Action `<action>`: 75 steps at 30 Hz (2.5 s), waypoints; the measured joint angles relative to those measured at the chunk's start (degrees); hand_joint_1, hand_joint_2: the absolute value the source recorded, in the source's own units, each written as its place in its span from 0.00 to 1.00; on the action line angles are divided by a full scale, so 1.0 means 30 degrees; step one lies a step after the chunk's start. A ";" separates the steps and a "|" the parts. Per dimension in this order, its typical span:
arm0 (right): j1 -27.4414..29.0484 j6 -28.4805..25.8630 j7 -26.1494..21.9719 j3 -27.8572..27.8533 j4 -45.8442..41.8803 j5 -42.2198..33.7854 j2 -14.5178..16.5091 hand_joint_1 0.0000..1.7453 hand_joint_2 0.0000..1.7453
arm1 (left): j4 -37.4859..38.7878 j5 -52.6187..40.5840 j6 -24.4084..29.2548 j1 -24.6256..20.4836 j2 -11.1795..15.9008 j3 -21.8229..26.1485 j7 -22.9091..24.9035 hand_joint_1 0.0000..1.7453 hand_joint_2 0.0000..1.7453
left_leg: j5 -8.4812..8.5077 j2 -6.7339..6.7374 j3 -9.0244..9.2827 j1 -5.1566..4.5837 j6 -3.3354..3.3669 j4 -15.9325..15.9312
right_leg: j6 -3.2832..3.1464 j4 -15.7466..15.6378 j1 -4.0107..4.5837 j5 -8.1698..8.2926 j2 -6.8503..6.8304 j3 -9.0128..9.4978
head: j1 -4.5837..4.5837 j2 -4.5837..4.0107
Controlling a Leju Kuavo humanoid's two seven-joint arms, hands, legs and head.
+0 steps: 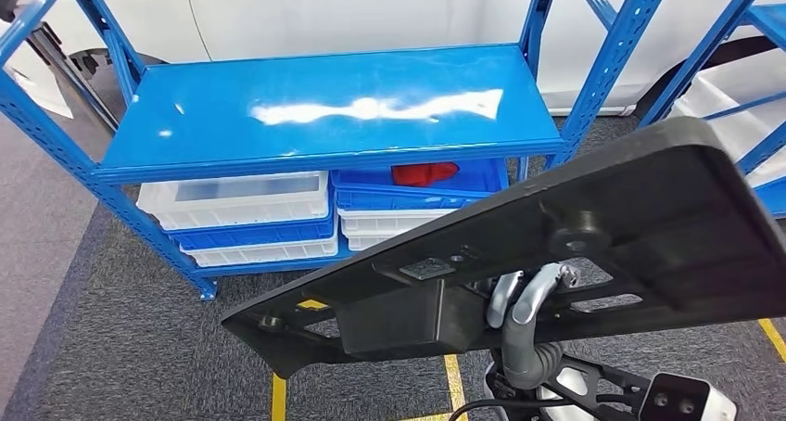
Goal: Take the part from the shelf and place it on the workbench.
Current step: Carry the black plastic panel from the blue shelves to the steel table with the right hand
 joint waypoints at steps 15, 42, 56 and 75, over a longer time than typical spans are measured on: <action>-0.0422 -0.0218 0.0000 -0.0104 -0.0616 -0.0531 0.0175 1.00 1.00 | 0.0000 0.0268 -0.0097 -0.0052 -0.0133 0.0392 0.0144 0.00 1.00 | 0.0327 0.0838 0.0368 -0.0226 0.1004 -0.1482 | 0.0502 0.2148 0.0114 -0.0466 -0.0547 -0.1032 | 0.0000 0.0003; -0.1956 -0.3615 0.0000 -0.1038 -0.2175 0.2058 -0.0320 1.00 1.00 | -0.0080 -0.0428 0.1375 -0.0077 0.0980 0.0534 0.0836 0.00 1.00 | 0.0061 -0.0526 0.0765 0.0028 0.0923 -0.1618 | 0.0645 0.1927 0.0105 -0.0127 0.1210 -0.2008 | 0.0002 0.0003; -0.1086 -0.0881 0.0000 -0.2348 -0.2762 0.2332 -0.0116 1.00 1.00 | -0.0131 0.0550 0.1993 0.0288 0.1051 0.1483 0.1255 0.00 1.00 | -0.0529 0.1383 0.0728 -0.0169 0.0249 -0.1143 | 0.0000 0.0243 0.0133 0.0584 -0.0380 -0.0972 | 0.0000 0.0003; 0.0883 -0.1980 0.0000 -0.2680 -0.4506 0.3590 0.0467 1.00 1.00 | -0.0138 -0.0400 0.1696 0.0634 0.0588 0.1725 0.1869 0.00 1.00 | -0.0116 0.0225 0.0863 -0.0067 0.1055 -0.1595 | 0.0776 0.5162 -0.0015 -0.1618 0.0476 -0.3575 | 0.0000 0.0003</action>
